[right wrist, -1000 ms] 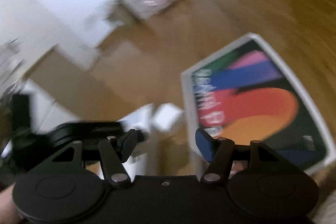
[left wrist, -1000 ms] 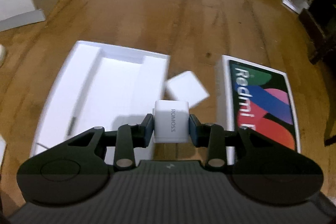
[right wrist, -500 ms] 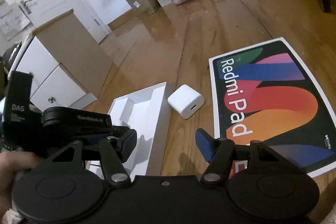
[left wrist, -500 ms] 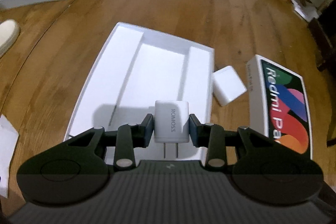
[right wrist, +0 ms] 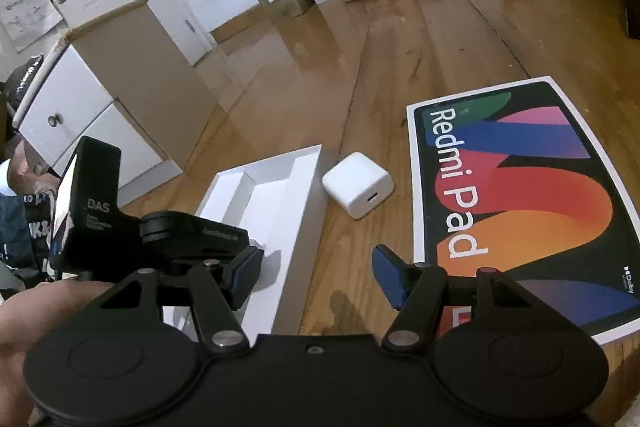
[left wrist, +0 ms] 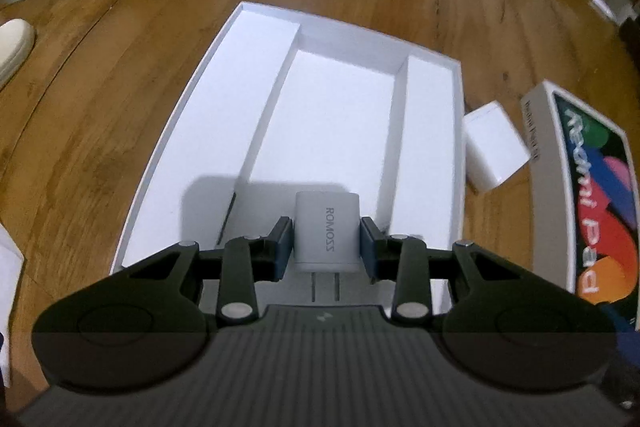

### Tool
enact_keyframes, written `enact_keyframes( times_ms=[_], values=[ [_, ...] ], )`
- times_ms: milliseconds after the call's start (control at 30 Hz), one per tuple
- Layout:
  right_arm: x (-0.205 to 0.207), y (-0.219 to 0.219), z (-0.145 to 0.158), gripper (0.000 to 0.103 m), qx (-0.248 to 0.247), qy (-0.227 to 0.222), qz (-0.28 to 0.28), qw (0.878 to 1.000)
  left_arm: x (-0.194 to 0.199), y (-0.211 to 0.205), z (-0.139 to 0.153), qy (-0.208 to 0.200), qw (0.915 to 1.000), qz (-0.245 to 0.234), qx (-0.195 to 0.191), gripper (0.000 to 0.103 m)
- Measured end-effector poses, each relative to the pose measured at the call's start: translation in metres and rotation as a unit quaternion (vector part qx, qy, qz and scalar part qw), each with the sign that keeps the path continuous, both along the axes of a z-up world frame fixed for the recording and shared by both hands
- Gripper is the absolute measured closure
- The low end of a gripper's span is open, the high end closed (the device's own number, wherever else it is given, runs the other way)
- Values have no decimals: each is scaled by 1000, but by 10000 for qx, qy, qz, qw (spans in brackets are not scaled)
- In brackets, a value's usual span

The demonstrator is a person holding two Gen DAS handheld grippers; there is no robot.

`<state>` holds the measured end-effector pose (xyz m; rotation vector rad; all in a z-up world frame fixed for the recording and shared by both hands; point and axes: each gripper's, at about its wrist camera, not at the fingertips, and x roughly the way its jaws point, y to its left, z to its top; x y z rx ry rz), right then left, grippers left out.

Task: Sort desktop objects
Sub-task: 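Carry the plug charger into the white tray and open the left gripper, then grasp the white cube charger with the right gripper and lift it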

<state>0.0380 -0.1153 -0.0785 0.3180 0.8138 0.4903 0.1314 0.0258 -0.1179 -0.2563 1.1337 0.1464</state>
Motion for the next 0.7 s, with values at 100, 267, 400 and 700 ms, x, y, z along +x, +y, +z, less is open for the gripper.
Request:
enact_keyframes(
  times_ms=[100, 267, 400, 700],
  values=[
    [0, 1, 0, 35, -9, -1, 41, 10000, 1, -2, 0, 22, 10000, -40, 2, 68],
    [3, 4, -7, 35, -92, 133, 49, 9999, 0, -1, 3, -71, 10000, 45, 1, 56],
    [4, 5, -17, 35, -143, 476, 36, 9988, 1, 6, 15, -250, 9996, 103, 28, 37],
    [36, 14, 6, 35, -596, 373, 189, 9973, -8, 13, 44, -528, 9980, 94, -330, 33]
  ],
)
